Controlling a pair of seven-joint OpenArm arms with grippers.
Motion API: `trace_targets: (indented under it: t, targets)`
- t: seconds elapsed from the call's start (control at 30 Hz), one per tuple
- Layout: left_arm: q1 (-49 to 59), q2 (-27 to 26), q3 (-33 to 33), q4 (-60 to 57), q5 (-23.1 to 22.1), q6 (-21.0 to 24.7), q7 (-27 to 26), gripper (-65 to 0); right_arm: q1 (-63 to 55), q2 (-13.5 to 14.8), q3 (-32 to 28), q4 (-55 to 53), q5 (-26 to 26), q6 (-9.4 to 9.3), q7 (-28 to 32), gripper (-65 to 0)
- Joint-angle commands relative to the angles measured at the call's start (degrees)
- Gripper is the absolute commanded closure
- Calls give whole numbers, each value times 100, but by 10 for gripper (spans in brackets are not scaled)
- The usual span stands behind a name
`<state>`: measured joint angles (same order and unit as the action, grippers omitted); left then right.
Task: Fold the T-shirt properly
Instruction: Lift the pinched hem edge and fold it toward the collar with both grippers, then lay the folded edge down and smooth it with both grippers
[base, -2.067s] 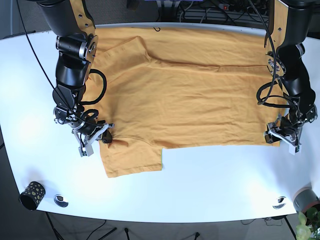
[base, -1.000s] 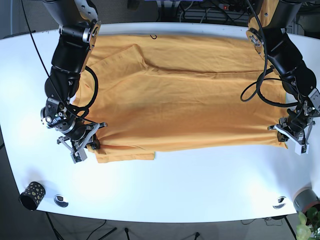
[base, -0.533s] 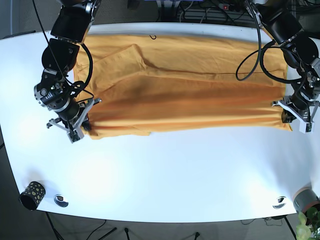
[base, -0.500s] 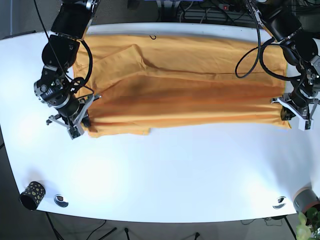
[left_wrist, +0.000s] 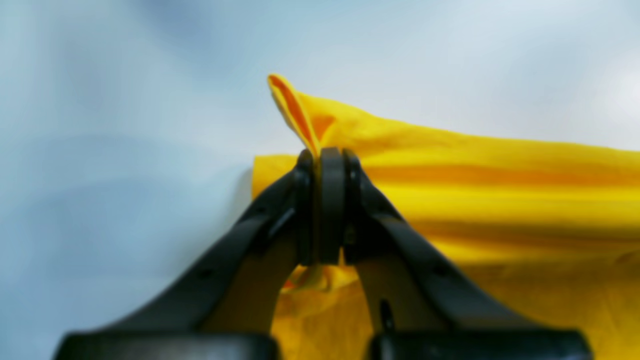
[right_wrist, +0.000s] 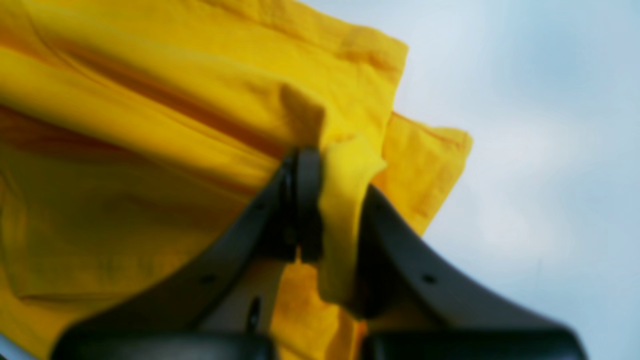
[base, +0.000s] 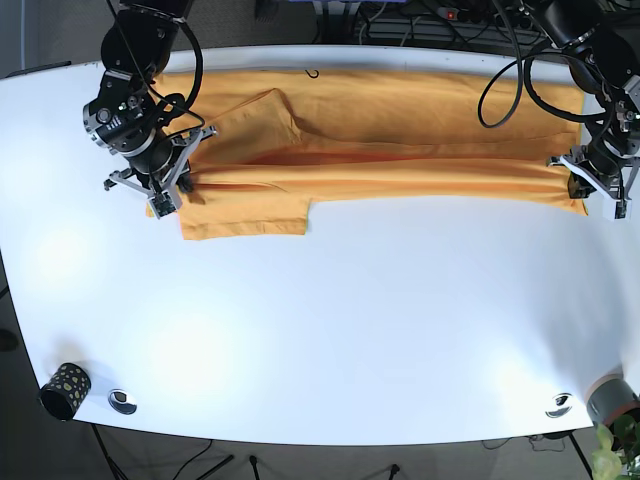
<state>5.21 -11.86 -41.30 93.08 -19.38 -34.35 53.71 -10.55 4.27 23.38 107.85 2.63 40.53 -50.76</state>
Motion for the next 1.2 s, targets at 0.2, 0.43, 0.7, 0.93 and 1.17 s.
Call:
trace_targets:
  t: [0.2, 0.43, 0.7, 0.93, 1.17]
  targets:
    - [371, -129, -6, 358, 8, 46, -119, -4, -365, -19, 93, 120, -48, -53, 87, -57]
    - [485, -269, 187, 244, 43, 46, -119, -156, -611, -98, 383, 76, 567, -53, 87, -303]
    - [477, -278, 249, 279, 34, 55, -119, -476, -647, -54, 577, 120, 1745, -53, -80, -501]
    - [433, -252, 301, 341, 8, 55, -119, -422, 303, 61, 585, -205, 1482, -53, -774, -541]
    - [485, -181, 671, 341, 17, 55, -119, -421, 1455, 25, 550, -1031, 523, -53, -924, -541]
